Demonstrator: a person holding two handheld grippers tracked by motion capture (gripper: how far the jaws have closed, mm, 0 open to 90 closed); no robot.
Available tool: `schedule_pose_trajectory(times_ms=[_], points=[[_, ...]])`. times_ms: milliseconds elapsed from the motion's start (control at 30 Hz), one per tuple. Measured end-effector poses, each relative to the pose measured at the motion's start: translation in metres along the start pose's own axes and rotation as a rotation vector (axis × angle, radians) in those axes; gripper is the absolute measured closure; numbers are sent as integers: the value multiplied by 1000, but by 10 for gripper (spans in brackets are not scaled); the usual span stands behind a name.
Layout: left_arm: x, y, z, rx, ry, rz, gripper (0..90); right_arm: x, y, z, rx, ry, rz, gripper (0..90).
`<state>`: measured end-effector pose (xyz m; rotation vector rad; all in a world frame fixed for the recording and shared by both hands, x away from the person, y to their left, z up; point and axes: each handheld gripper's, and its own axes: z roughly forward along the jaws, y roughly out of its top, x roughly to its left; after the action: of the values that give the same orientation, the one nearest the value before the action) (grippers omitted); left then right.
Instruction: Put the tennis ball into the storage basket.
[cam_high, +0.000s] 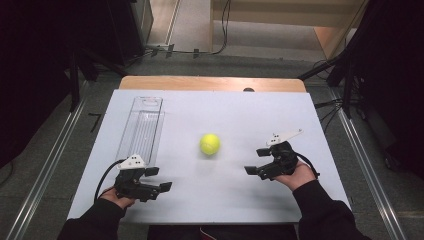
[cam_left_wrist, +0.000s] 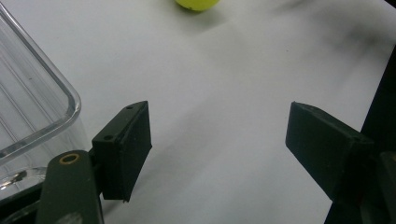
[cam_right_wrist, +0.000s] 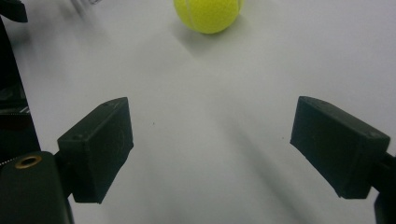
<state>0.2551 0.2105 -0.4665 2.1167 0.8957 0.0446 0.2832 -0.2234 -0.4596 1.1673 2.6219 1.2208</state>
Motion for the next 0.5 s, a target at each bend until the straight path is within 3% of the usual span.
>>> schedule_pose_trajectory(times_ms=[500], points=[[0, 0, 0, -1, -5, -1, 234, 2, 17, 9, -3, -2, 7, 111]])
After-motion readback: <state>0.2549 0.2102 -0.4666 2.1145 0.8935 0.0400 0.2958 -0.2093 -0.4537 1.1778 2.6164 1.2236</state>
